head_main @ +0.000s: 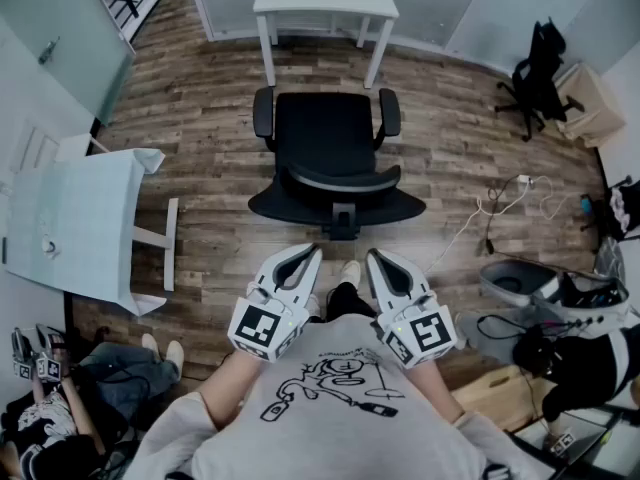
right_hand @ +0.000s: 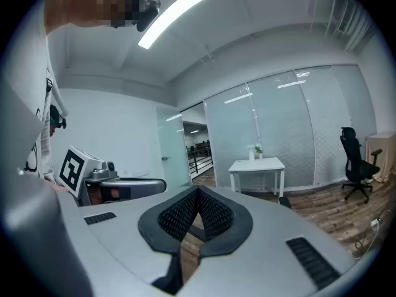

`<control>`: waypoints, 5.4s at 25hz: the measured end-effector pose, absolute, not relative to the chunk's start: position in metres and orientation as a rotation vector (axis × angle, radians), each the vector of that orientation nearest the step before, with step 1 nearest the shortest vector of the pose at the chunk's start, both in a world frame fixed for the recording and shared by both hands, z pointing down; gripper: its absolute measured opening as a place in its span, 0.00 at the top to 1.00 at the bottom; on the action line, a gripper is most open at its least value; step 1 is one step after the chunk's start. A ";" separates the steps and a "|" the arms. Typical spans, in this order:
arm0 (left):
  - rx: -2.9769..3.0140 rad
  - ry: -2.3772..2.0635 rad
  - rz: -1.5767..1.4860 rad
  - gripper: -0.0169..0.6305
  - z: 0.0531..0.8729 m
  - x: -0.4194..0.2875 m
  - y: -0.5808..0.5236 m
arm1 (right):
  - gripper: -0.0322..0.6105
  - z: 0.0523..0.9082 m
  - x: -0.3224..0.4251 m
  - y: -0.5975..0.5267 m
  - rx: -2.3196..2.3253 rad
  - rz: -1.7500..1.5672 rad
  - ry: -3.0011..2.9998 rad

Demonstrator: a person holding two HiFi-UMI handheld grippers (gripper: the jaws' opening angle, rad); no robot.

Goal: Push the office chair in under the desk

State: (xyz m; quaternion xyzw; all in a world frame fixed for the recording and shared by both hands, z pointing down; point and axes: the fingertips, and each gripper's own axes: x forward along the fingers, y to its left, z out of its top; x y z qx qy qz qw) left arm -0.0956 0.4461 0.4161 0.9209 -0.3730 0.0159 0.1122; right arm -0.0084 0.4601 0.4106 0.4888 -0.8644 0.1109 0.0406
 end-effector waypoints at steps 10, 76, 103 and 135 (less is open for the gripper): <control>2.820 -1.071 0.161 0.96 0.425 -0.086 0.449 | 0.89 0.410 -0.007 0.459 1.463 0.248 -2.664; 2.748 -0.626 2.060 0.80 0.748 -0.077 0.291 | 0.71 0.724 0.118 0.296 0.621 -0.288 -1.836; 2.625 -0.717 2.043 0.79 0.753 -0.057 0.184 | 0.72 0.735 0.139 0.195 0.569 -0.244 -1.779; 2.736 -0.562 2.074 0.79 0.745 -0.077 0.028 | 0.71 0.730 0.118 0.044 0.634 -0.122 -1.709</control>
